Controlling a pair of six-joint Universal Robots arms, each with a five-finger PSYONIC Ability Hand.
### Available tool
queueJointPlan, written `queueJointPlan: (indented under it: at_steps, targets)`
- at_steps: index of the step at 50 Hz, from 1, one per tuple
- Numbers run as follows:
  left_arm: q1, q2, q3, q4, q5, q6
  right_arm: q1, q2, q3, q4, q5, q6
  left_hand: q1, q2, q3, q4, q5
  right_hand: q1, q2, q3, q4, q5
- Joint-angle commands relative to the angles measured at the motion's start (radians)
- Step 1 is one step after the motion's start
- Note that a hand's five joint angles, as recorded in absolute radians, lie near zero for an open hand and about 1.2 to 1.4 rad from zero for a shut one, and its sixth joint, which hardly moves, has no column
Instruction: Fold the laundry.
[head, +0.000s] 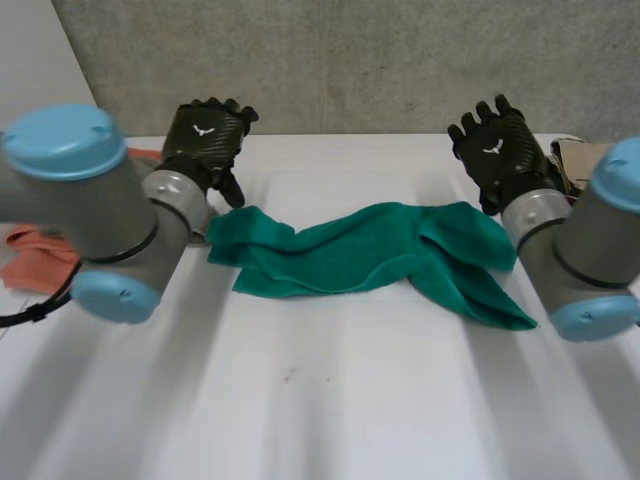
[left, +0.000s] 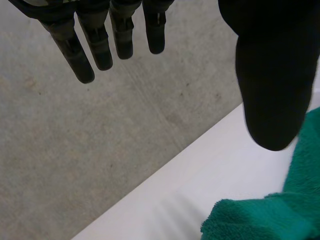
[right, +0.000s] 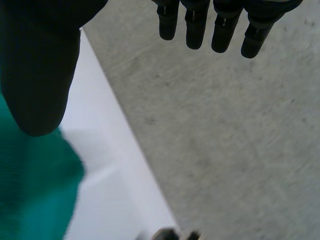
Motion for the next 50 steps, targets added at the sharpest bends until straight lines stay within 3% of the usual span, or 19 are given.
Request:
queueJointPlan:
  at_steps: [1, 7, 14, 25, 38, 46, 49, 50]
  targets:
    - [0.004, 0.15, -0.294, 0.025, 0.074, 0.067, -0.012, -0.172, 0.123, 0.329, -0.033, 0.146, 0.168, 0.162, 0.162, 0.164, 0.166, -0.049, -0.034, -0.031, -0.028, -0.042]
    - [0.022, 0.092, -0.379, 0.037, 0.138, 0.226, -0.053, -0.166, 0.159, 0.568, -0.068, 0.166, 0.232, 0.227, 0.227, 0.229, 0.231, 0.105, 0.12, 0.123, 0.126, 0.112]
    - [0.077, -0.121, -0.246, 0.104, 0.161, 0.374, -0.063, -0.063, 0.205, 0.411, -0.059, 0.208, 0.212, 0.207, 0.207, 0.208, 0.21, 0.12, 0.135, 0.138, 0.14, 0.127]
    - [0.125, -0.273, -0.048, 0.123, 0.27, 0.377, -0.063, 0.089, 0.187, 0.227, -0.057, 0.375, 0.229, 0.224, 0.224, 0.226, 0.228, 0.123, 0.138, 0.141, 0.143, 0.13]
    - [0.125, -0.382, 0.071, 0.143, 0.278, 0.38, -0.058, 0.179, 0.086, 0.203, -0.019, 0.423, 0.364, 0.359, 0.359, 0.361, 0.363, 0.313, 0.329, 0.332, 0.334, 0.32]
    - [0.125, -0.442, 0.132, 0.144, 0.278, 0.383, -0.033, 0.239, 0.009, 0.202, -0.01, 0.435, 0.511, 0.506, 0.506, 0.507, 0.509, 0.709, 0.724, 0.727, 0.73, 0.716]
    - [0.123, -0.454, 0.155, 0.155, 0.276, 0.383, -0.029, 0.238, -0.002, 0.2, 0.007, 0.438, 0.78, 0.775, 0.775, 0.777, 0.779, 1.171, 1.187, 1.19, 1.192, 1.178]
    - [0.123, -0.454, 0.157, 0.159, 0.275, 0.385, -0.026, 0.235, -0.003, 0.2, 0.015, 0.439, 0.906, 0.901, 0.901, 0.903, 0.905, 1.173, 1.188, 1.191, 1.193, 1.18]
